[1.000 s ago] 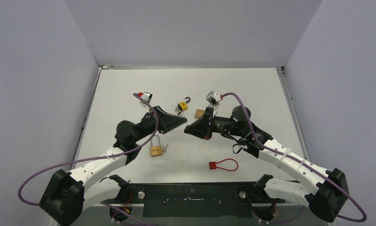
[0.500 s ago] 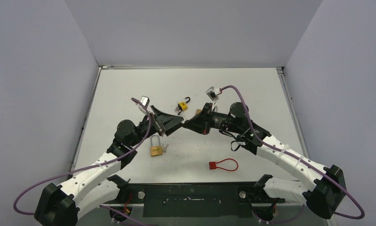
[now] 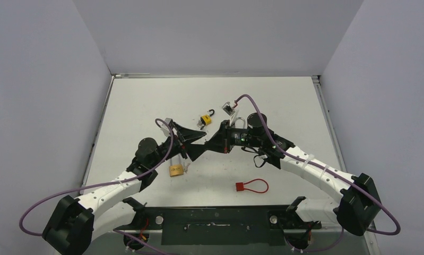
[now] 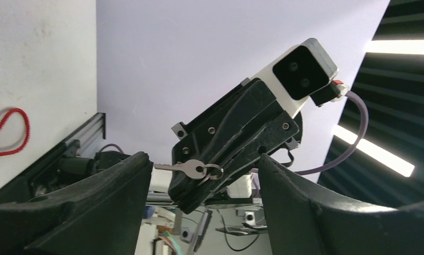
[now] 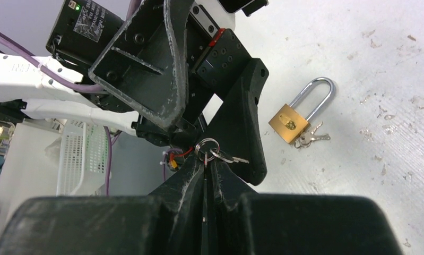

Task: Unlock with the key
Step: Pick up the key from the center of the board.

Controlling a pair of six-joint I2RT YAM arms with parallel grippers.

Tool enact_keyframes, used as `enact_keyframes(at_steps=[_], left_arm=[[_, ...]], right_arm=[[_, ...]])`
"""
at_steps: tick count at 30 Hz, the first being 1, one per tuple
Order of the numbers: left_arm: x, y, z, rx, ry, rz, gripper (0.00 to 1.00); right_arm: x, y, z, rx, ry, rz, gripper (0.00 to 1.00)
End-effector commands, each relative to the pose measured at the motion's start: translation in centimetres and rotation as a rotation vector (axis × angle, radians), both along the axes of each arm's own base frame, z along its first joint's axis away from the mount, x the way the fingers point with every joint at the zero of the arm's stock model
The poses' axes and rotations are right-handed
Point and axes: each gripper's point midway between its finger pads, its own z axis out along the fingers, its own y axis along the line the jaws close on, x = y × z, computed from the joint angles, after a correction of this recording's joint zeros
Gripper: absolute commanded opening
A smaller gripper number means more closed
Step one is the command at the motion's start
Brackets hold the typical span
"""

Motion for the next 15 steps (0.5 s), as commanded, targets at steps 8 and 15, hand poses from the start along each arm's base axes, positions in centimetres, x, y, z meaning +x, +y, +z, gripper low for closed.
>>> enact_keyframes(at_steps=[8, 15], left_arm=[[0.2, 0.9, 0.8, -0.115, 0.04, 0.007, 0.46], [0.6, 0.8, 0.4, -0.106, 0.041, 0.009, 0.23]], right_arm=[[-0.9, 0.4, 1.7, 0.025, -0.057, 0.089, 0.0], [-1.5, 0.5, 1.2, 0.016, -0.054, 0.123, 0.0]])
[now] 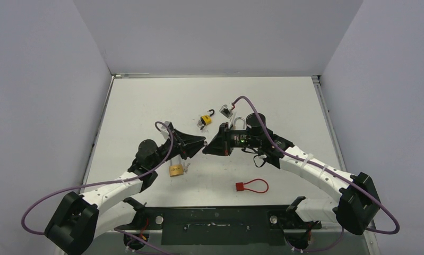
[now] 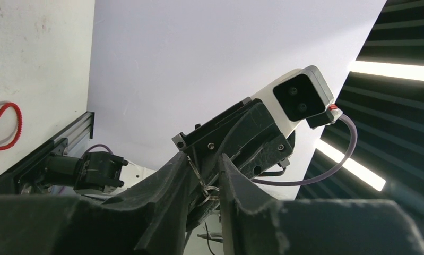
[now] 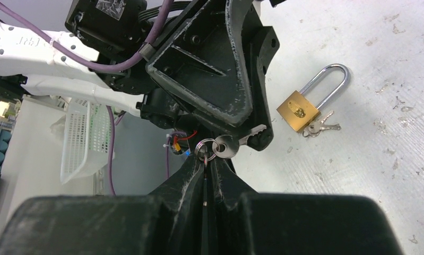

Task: Unlock with the key
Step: Pick up the key from the center of the board.

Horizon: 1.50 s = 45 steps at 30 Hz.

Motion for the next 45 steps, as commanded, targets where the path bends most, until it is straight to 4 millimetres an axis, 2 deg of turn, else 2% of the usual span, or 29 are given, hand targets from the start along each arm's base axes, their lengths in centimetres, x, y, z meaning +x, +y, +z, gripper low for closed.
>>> enact_keyframes(at_steps=[1, 7, 9, 11, 18, 19, 20, 21, 22, 23, 25, 27, 33, 38, 45], left_arm=[[0.1, 0.1, 1.5, -0.033, -0.058, -0.003, 0.2], [0.2, 0.1, 1.2, -0.026, -0.067, -0.001, 0.1], [0.2, 0.2, 1.3, -0.026, -0.08, 0.006, 0.03], [0.3, 0.3, 1.6, -0.026, -0.105, 0.016, 0.0], [0.4, 0.8, 2.9, 0.013, -0.254, 0.068, 0.0], [0.5, 0.8, 3.1, 0.028, -0.28, 0.082, 0.0], [0.5, 1.0, 3.3, 0.041, -0.314, 0.096, 0.0], [0.5, 1.0, 3.6, 0.06, -0.352, 0.107, 0.0], [0.7, 1.1, 3.8, 0.083, -0.386, 0.119, 0.0], [0.7, 1.1, 4.3, 0.102, -0.434, 0.131, 0.0], [0.7, 1.3, 4.8, 0.144, -0.511, 0.151, 0.0], [0.4, 1.5, 5.9, 0.168, -0.622, 0.175, 0.0], [-1.4, 2.3, 9.6, 0.184, -0.909, 0.225, 0.0], [-2.2, 2.4, 11.1, 0.184, -1.002, 0.235, 0.0], [-2.7, 2.7, 12.0, 0.162, -1.04, 0.25, 0.0]], right_arm=[[-0.2, 0.5, 2.2, 0.047, -0.07, 0.045, 0.0], [-0.4, 0.5, 2.2, 0.046, -0.074, 0.059, 0.0], [-0.5, 0.5, 2.1, 0.044, -0.076, 0.06, 0.0], [-0.5, 0.5, 2.0, 0.042, -0.075, 0.06, 0.0], [-0.5, 0.3, 2.1, 0.042, -0.086, 0.053, 0.0], [-0.5, 0.2, 2.2, 0.045, -0.089, 0.051, 0.03], [-0.6, 0.1, 2.4, 0.052, -0.096, 0.051, 0.12], [-0.6, 0.0, 2.6, 0.057, -0.105, 0.046, 0.3], [-0.5, -0.1, 2.8, 0.061, -0.112, 0.033, 0.52], [-0.4, -0.3, 2.9, 0.064, -0.122, 0.016, 0.64], [-0.2, -0.7, 3.7, 0.094, -0.156, -0.011, 0.78], [0.2, -1.1, 4.7, 0.129, -0.189, -0.058, 0.83], [1.2, -2.2, 9.3, 0.357, -0.209, -0.225, 0.82], [1.0, -1.8, 10.4, 0.42, -0.21, -0.211, 0.73], [0.1, -0.7, 11.4, 0.452, -0.214, -0.135, 0.55]])
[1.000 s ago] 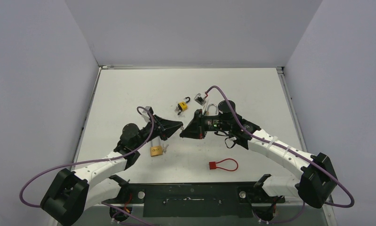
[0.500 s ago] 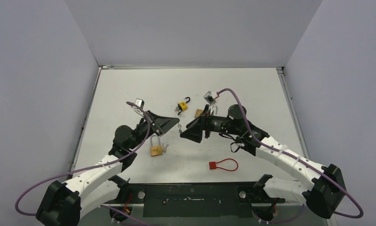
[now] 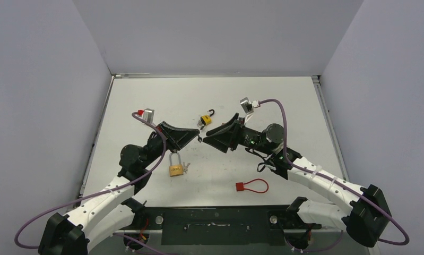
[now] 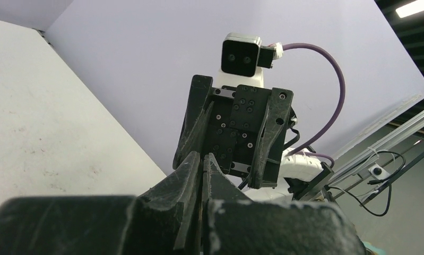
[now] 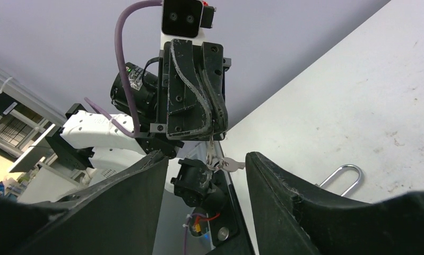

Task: Unlock with the key
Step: Pick up the key from the center of the board.

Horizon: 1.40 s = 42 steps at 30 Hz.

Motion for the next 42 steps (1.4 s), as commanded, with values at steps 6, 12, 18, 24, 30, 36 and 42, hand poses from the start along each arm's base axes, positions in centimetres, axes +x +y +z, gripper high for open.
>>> enact_keyframes(at_steps=[6, 12, 18, 24, 30, 36, 42], left_arm=[[-1.1, 1.0, 3.6, -0.049, -0.16, 0.031, 0.0], [-1.2, 1.1, 3.5, -0.051, -0.172, 0.033, 0.0], [-1.4, 1.1, 3.5, -0.052, -0.182, 0.028, 0.0], [-1.4, 1.1, 3.5, -0.052, -0.185, 0.033, 0.0], [-1.5, 1.1, 3.3, -0.053, -0.187, 0.031, 0.0], [-1.4, 1.2, 3.0, -0.053, -0.184, 0.036, 0.0], [-1.4, 1.2, 3.0, -0.054, -0.185, 0.04, 0.0]], right_arm=[[-1.4, 1.3, 3.2, 0.096, -0.076, 0.093, 0.48], [-1.3, 1.8, 3.1, 0.107, -0.066, 0.103, 0.26], [-1.3, 2.0, 3.3, 0.13, -0.065, 0.108, 0.3], [-1.2, 2.2, 3.3, 0.133, -0.063, 0.106, 0.31], [-1.2, 2.3, 3.3, 0.132, -0.068, 0.108, 0.14], [-1.2, 2.5, 3.2, 0.123, -0.084, 0.114, 0.06], [-1.1, 2.5, 3.2, 0.122, -0.085, 0.11, 0.2]])
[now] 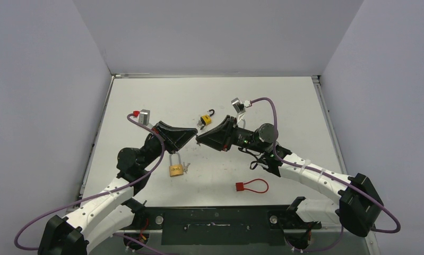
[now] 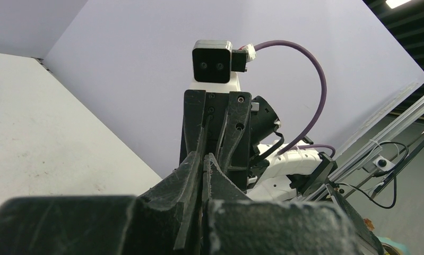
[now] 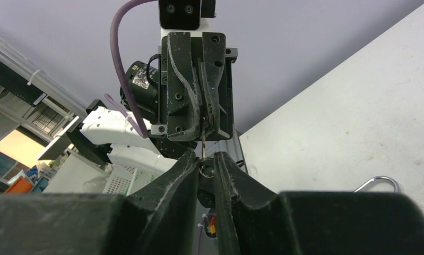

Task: Unlock with the key
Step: Pick up the key from the center of the board.

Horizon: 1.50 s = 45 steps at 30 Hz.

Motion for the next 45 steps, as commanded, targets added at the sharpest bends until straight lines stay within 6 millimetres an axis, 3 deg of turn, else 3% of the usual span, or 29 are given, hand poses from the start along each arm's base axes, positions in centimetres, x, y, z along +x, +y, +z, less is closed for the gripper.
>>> enact_keyframes(at_steps=[1, 8, 14, 19, 25, 26, 30, 33, 35, 38, 41, 45], left_arm=[[-0.7, 0.6, 1.6, -0.036, -0.079, 0.011, 0.0], [-0.7, 0.6, 1.5, -0.035, -0.078, 0.012, 0.0], [-0.7, 0.7, 1.5, -0.039, -0.076, 0.017, 0.0], [-0.7, 0.8, 1.5, -0.039, -0.076, 0.019, 0.0], [-0.5, 0.9, 1.5, -0.039, -0.06, 0.032, 0.0], [-0.3, 0.9, 1.4, -0.033, -0.048, 0.039, 0.03], [0.9, 1.3, 0.8, 0.022, -0.002, 0.11, 0.42], [2.6, 2.3, -0.4, 0.137, 0.056, 0.238, 0.55], [4.1, 3.6, -2.2, 0.281, 0.116, 0.357, 0.6], [4.6, 4.6, -3.7, 0.432, 0.133, 0.427, 0.67], [4.4, 4.1, -4.6, 0.5, 0.113, 0.398, 0.72], [3.8, 1.7, -6.4, 0.563, 0.089, 0.298, 0.72]], right_arm=[[-0.2, 0.1, 3.4, 0.076, -0.107, 0.002, 0.2], [0.0, 0.1, 3.3, 0.078, -0.098, -0.006, 0.17], [0.0, 0.1, 3.4, 0.082, -0.1, -0.008, 0.2], [0.0, 0.1, 3.3, 0.079, -0.102, -0.004, 0.0], [-0.2, 0.0, 3.2, 0.077, -0.108, -0.003, 0.0], [-0.2, -0.1, 3.1, 0.074, -0.11, -0.007, 0.0], [0.1, -0.5, 2.4, 0.04, -0.111, -0.038, 0.0], [0.7, -1.1, 1.3, -0.006, -0.102, -0.078, 0.0], [1.1, -2.0, 0.7, -0.023, -0.092, -0.107, 0.0], [2.2, -3.6, -0.4, -0.05, -0.069, -0.16, 0.0], [3.6, -5.5, -2.0, -0.099, -0.038, -0.226, 0.0], [6.1, -8.5, -4.6, -0.235, 0.001, -0.384, 0.0]])
